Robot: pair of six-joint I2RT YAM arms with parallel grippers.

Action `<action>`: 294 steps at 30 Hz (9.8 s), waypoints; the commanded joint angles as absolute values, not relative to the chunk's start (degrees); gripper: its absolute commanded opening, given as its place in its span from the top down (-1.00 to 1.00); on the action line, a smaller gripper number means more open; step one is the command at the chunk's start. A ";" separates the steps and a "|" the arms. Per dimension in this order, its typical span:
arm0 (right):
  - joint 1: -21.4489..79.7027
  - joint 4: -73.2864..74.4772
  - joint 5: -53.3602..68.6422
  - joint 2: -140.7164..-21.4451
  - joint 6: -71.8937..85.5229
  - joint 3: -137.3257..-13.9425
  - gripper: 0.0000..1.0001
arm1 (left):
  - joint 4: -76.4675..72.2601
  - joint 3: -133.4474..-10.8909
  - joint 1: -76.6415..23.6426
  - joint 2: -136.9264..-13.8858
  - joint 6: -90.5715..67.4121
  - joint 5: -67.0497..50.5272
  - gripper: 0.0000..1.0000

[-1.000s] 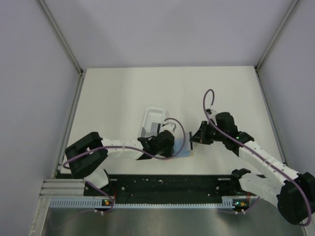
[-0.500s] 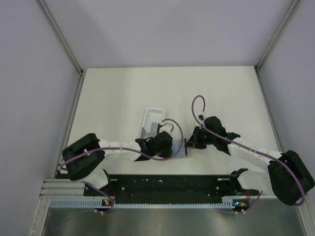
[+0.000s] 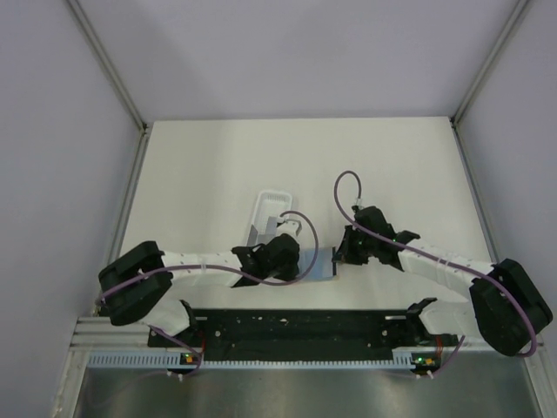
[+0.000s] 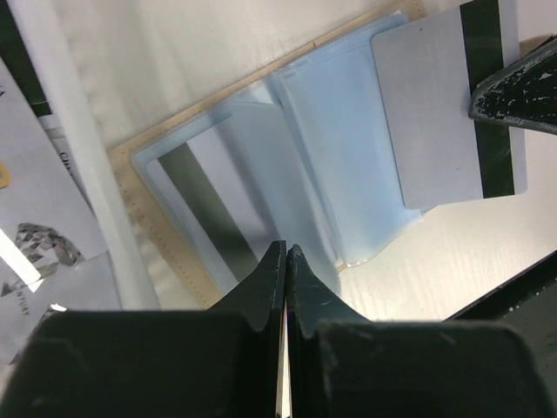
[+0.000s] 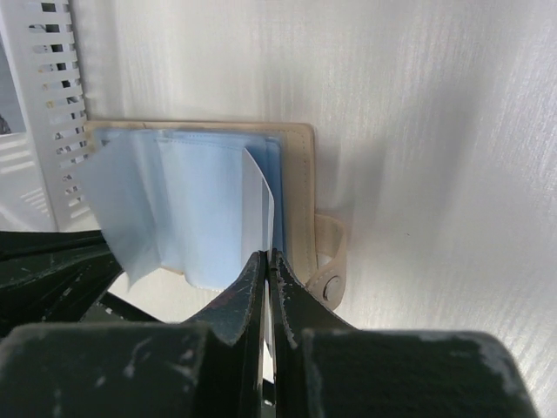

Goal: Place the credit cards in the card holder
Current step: Insert the credit card into the card holder.

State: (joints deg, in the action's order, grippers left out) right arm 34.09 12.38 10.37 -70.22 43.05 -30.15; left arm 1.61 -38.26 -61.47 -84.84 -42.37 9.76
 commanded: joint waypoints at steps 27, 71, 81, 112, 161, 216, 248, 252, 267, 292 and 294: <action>34.80 31.02 -5.80 -66.01 36.83 -34.72 1.00 | 5.63 -43.94 -61.26 -75.40 -39.64 10.90 1.00; 24.70 8.53 26.54 -56.68 34.28 -26.28 1.00 | 10.81 -48.69 -60.91 -92.11 -44.21 12.83 1.00; 24.61 5.97 26.28 -59.59 34.63 -24.35 1.00 | 11.07 -48.25 -61.35 -92.64 -44.47 12.66 1.00; 23.55 -2.28 27.33 -68.03 35.95 -21.18 1.00 | 10.63 -47.64 -61.44 -93.96 -44.74 12.39 1.00; 28.91 -12.22 23.30 -75.50 43.24 -16.96 1.00 | 10.20 -48.08 -61.43 -93.96 -44.65 11.51 1.00; 32.26 28.74 -2.47 -63.19 32.43 -34.37 1.00 | 8.26 -47.90 -61.96 -94.22 -45.44 9.76 1.00; 40.25 19.86 3.43 -74.62 38.14 -33.75 1.00 | 7.73 -48.96 -63.11 -96.59 -45.88 8.88 1.00; 41.39 19.16 4.39 -74.71 39.11 -33.66 1.00 | 7.65 -48.96 -63.19 -96.50 -45.97 8.79 1.00; 43.77 23.02 -3.04 -71.82 39.64 -35.59 1.00 | 9.05 -49.13 -63.28 -94.57 -45.62 10.45 1.00; 43.77 26.90 -11.95 -57.65 38.94 -33.66 0.10 | 30.49 -51.07 -50.20 -68.82 -38.15 28.73 0.09; 43.77 26.46 -11.52 -58.09 38.85 -33.58 0.09 | 31.46 -50.80 -48.26 -67.94 -36.92 29.88 -0.07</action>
